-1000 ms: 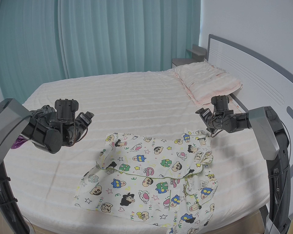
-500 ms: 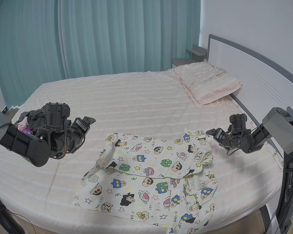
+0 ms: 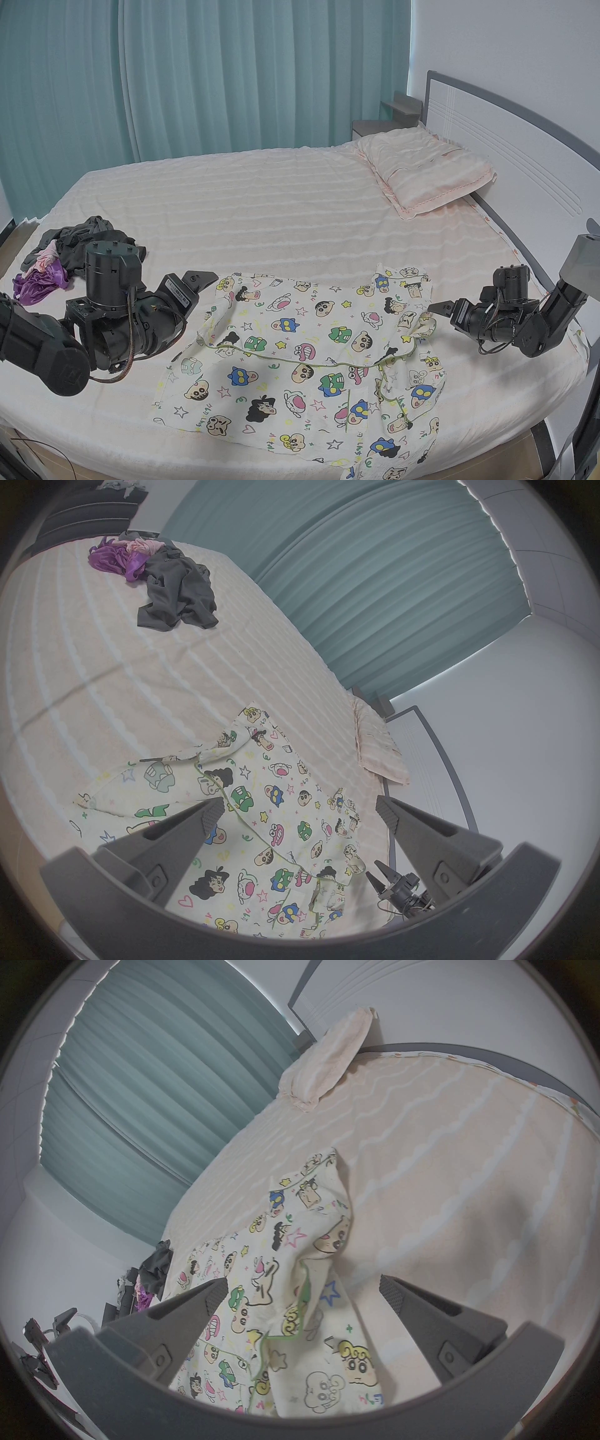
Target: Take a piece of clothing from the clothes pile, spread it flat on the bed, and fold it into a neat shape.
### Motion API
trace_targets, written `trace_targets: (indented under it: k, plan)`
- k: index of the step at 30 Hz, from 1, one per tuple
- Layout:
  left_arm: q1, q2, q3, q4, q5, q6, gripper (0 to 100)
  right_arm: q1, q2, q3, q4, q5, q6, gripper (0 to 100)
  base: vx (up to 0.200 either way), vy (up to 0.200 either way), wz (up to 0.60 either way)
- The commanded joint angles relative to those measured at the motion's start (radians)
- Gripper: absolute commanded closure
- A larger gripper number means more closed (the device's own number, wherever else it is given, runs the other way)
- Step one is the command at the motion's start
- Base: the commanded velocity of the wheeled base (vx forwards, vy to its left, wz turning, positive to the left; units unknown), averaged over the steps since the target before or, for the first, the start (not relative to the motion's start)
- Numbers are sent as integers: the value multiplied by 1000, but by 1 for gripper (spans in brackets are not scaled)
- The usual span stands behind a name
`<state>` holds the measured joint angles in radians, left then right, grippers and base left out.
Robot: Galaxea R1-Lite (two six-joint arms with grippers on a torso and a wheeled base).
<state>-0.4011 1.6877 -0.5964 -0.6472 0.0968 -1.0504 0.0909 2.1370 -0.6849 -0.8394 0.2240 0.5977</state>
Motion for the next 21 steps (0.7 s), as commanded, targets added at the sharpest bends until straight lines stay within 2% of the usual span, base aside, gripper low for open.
trace_targets:
  k: [1, 7, 12, 13, 21]
  plan:
    - [-10, -43, 12, -3, 1, 0, 0, 41, 14, -7, -27, -2, 21, 0, 0, 0, 0]
    - [-10, -56, 13, -3, 1, 1, 0, 82, 72, -18, -29, -29, 21, 0, 0, 0, 0]
    - [-10, -56, 12, -5, 1, 1, 0, 86, 96, -54, -18, -54, 19, 0, 0, 0, 0]
    - [-10, -56, 12, -5, 1, 1, 0, 84, 101, -61, -17, -63, 17, 100, 0, 0, 0]
    - [-5, -56, 10, -5, 1, 1, 0, 76, 92, -54, 72, -80, 4, 100, 0, 0, 0]
